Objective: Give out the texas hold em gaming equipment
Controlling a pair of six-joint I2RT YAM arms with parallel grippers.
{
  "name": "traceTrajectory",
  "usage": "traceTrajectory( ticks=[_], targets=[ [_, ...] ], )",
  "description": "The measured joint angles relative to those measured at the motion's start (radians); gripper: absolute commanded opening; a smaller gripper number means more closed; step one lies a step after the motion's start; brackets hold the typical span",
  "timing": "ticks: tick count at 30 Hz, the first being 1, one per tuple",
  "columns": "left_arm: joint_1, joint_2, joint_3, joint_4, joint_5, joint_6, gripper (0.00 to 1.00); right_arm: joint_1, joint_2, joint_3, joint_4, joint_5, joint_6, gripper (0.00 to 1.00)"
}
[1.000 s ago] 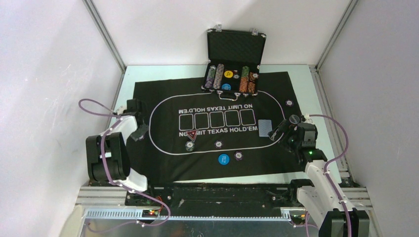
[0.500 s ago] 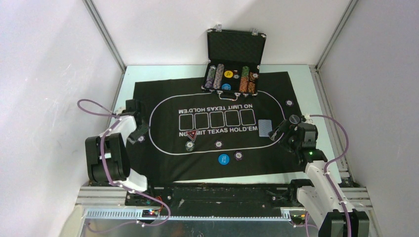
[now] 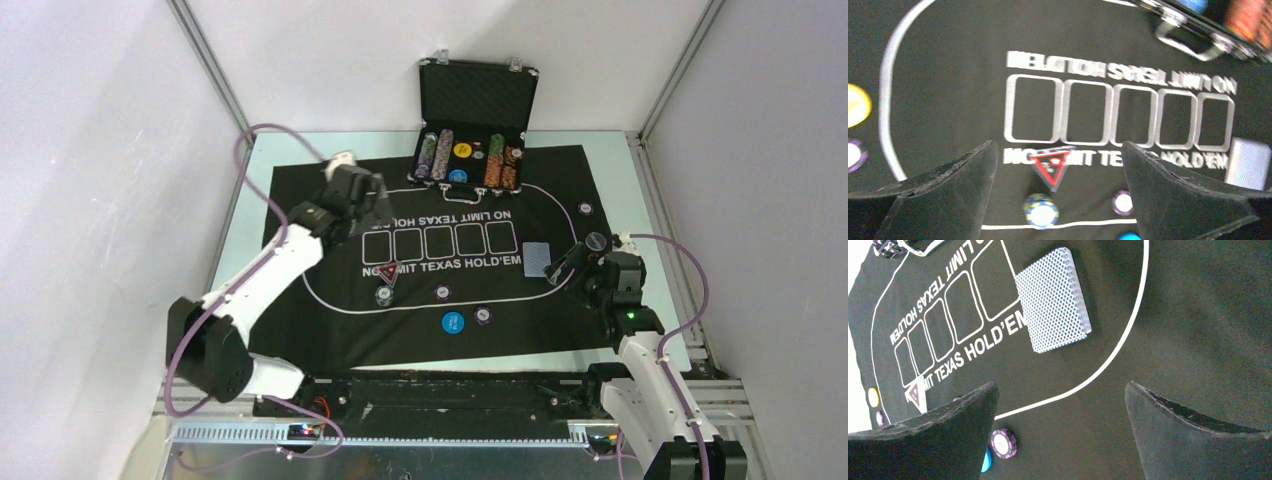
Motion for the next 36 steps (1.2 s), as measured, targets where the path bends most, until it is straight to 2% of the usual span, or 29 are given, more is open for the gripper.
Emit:
traceTrajectory(
  ticks=[4,7,13,22,36],
  targets=[
    [-0.177,0.154,0.147,-0.002,0.064,0.066,0.97,-0.001,0.0,-0.001,0.0,0.0,0.0,1.0],
    [-0.286,0.292,0.202,-0.009,0.103,0.092,0.94,-0.002,0.0,-0.001,0.0,0.0,0.0,1.0],
    [-0.407,0.52,0.253,-0.065,0.178,0.109,0.92,-0.002,-0.001,-0.002,0.0,0.0,0.001,1.0],
    [-0.439,0.568,0.256,-0.096,0.222,0.112,0.84,-0.002,0.008,-0.014,0.001,-0.01,0.002,1.0],
    [-0.423,0.615,0.241,-0.043,0.224,0.111,0.76,-0.003,0.019,-0.014,0.002,-0.011,0.007,1.0]
  ],
)
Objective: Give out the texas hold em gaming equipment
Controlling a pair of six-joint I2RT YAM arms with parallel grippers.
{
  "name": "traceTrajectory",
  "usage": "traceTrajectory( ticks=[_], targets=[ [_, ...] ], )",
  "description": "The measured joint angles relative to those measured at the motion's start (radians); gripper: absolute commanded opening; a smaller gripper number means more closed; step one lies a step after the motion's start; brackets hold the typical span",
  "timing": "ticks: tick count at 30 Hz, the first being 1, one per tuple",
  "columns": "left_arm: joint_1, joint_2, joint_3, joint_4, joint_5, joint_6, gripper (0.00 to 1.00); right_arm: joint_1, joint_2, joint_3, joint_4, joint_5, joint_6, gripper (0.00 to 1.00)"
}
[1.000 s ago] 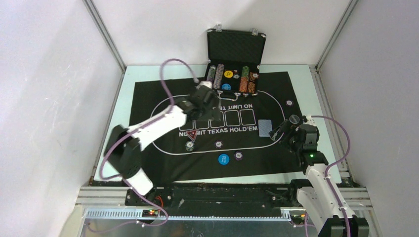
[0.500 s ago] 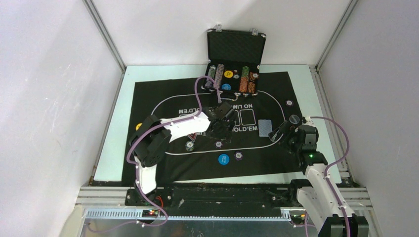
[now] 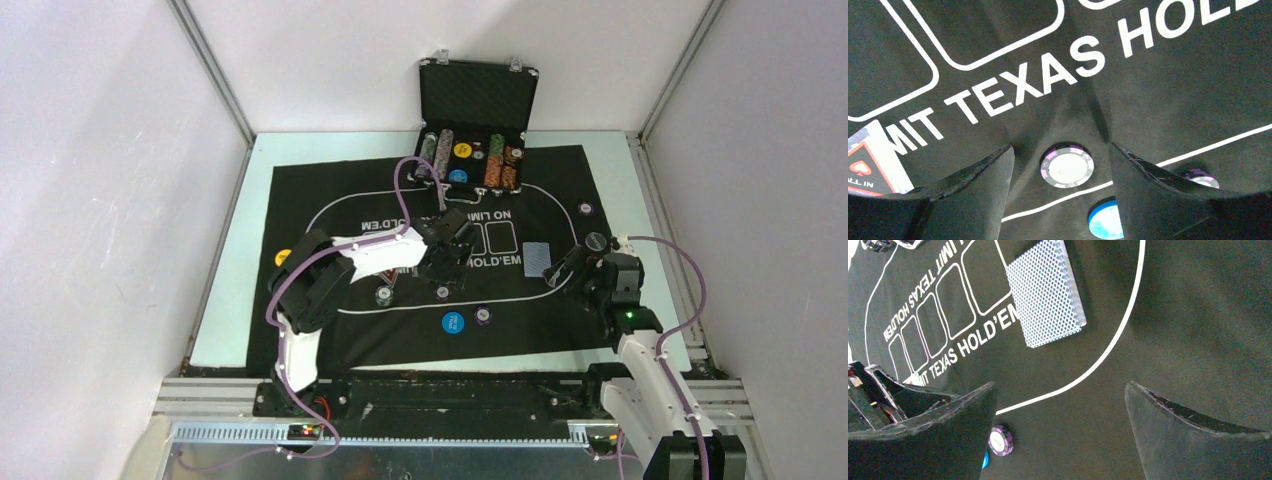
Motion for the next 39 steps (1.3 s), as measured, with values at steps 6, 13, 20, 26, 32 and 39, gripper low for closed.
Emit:
traceTrajectory(
  ticks=[6,13,20,26,32,39],
  targets=[
    [0.022,-0.006,-0.014,0.014,0.025,-0.007,0.71,0.0,0.012,0.0,0.0,0.0,0.0,1.0],
    [0.02,-0.042,-0.064,0.06,0.048,-0.007,0.7,0.0,0.013,0.0,0.0,0.001,0.0,1.0],
    [-0.014,-0.046,-0.068,0.042,0.041,-0.006,0.66,0.0,0.026,-0.001,0.001,0.0,0.0,1.0],
    [-0.035,-0.047,-0.068,0.011,0.027,-0.006,0.61,0.0,0.026,-0.001,0.001,0.001,0.0,1.0],
    [-0.039,-0.047,-0.068,0.001,0.021,-0.007,0.57,0.0,0.026,-0.001,0.001,0.0,0.0,1.0],
    [-0.039,-0.043,-0.066,-0.002,0.019,-0.008,0.54,0.0,0.026,-0.001,0.001,0.0,0.0,1.0]
  ],
)
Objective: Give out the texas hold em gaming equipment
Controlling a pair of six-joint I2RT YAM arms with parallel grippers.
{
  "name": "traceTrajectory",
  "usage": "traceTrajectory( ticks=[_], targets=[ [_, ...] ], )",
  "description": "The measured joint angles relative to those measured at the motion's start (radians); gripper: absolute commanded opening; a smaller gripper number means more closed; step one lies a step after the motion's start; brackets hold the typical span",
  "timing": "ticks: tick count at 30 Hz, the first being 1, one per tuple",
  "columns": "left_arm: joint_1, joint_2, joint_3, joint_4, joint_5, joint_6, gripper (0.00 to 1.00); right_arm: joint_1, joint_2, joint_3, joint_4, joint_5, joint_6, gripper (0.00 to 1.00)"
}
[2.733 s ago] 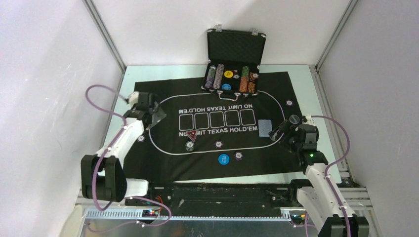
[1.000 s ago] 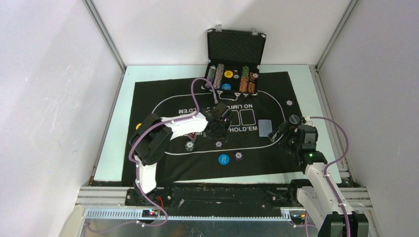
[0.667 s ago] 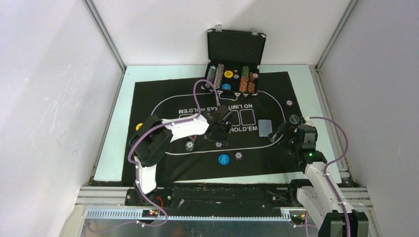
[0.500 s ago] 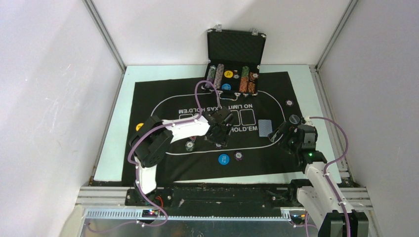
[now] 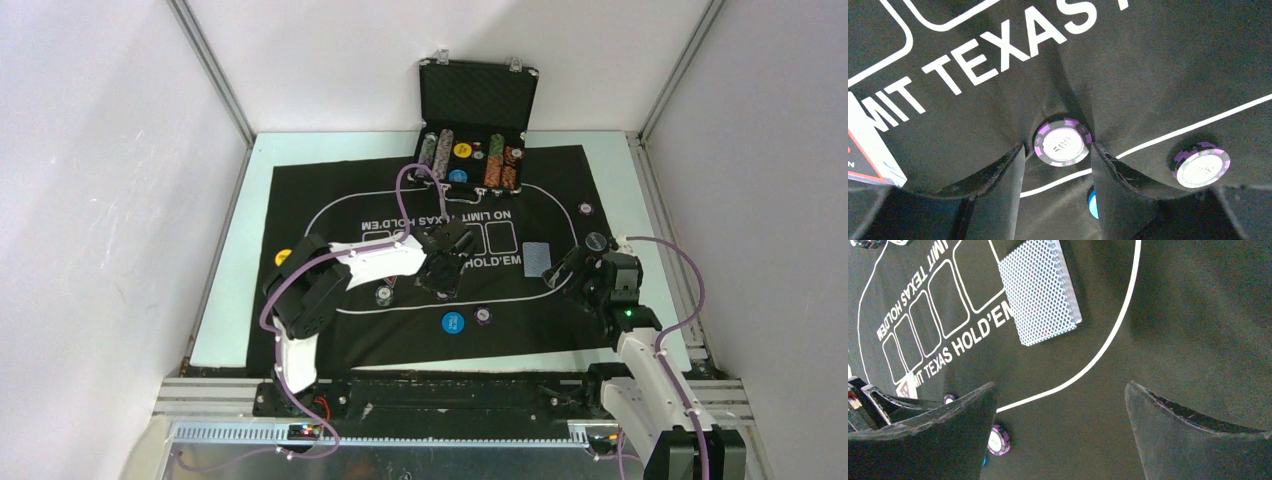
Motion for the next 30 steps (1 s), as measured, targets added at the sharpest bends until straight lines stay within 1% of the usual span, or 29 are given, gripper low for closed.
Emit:
traceTrajectory(
  ticks=[7,15,17,19,30],
  targets=[
    [-0.002,0.023,0.031,-0.034,-0.018,-0.001,0.51,0.0,0.0,0.0,0.0,0.0,0.0,1.0],
    [-0.01,0.036,0.05,-0.06,-0.052,-0.011,0.42,0.0,0.0,0.0,0.0,0.0,0.0,0.99],
    [-0.011,0.036,0.051,-0.061,-0.057,-0.017,0.39,0.0,0.0,0.0,0.0,0.0,0.0,1.0],
    [-0.011,0.036,0.051,-0.061,-0.059,-0.018,0.31,0.0,0.0,0.0,0.0,0.0,0.0,1.0],
    [-0.011,0.009,0.054,-0.08,-0.093,-0.019,0.25,0.0,0.0,0.0,0.0,0.0,0.0,1.0]
  ],
)
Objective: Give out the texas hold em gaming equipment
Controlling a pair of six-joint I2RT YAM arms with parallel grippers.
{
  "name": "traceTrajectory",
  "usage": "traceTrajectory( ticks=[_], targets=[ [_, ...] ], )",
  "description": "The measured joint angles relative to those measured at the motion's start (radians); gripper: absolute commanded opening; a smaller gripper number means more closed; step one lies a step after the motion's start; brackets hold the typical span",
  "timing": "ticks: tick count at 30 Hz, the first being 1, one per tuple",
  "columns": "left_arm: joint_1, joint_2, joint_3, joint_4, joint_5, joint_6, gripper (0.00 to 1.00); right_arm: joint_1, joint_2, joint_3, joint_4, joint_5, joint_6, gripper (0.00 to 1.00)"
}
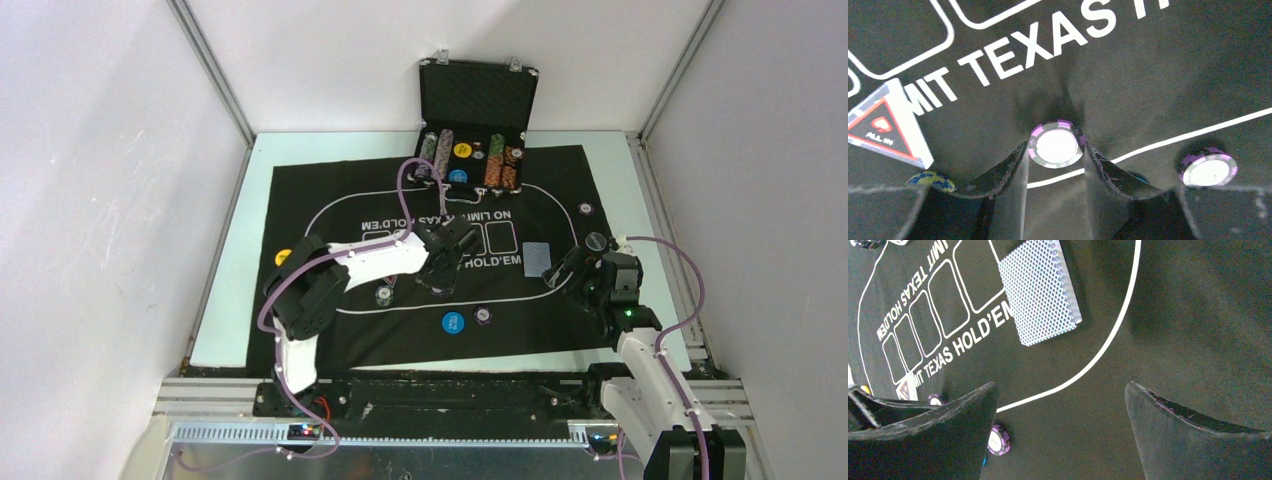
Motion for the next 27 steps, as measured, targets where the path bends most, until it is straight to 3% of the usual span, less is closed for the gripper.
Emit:
traceTrajectory(
  ticks=[8,14,18,22,27],
  targets=[
    [0.043,-0.126,-0.007,0.003,-0.012,-0.007,0.23,0.0,-0.001,0.0,0.0,0.0,0.0,1.0],
    [0.175,-0.283,-0.118,0.013,-0.043,-0.025,0.22,0.0,-0.003,0.0,0.0,0.0,0.0,1.0],
    [0.345,-0.475,-0.292,0.016,-0.095,-0.057,0.23,0.0,-0.003,0.0,0.0,-0.001,0.0,1.0],
    [0.613,-0.665,-0.459,0.031,-0.13,-0.105,0.22,0.0,-0.003,0.0,0.004,-0.005,0.0,1.0],
    [0.911,-0.721,-0.574,0.113,-0.106,-0.157,0.18,0.0,-0.002,0.0,0.007,-0.01,0.0,1.0]
  ],
)
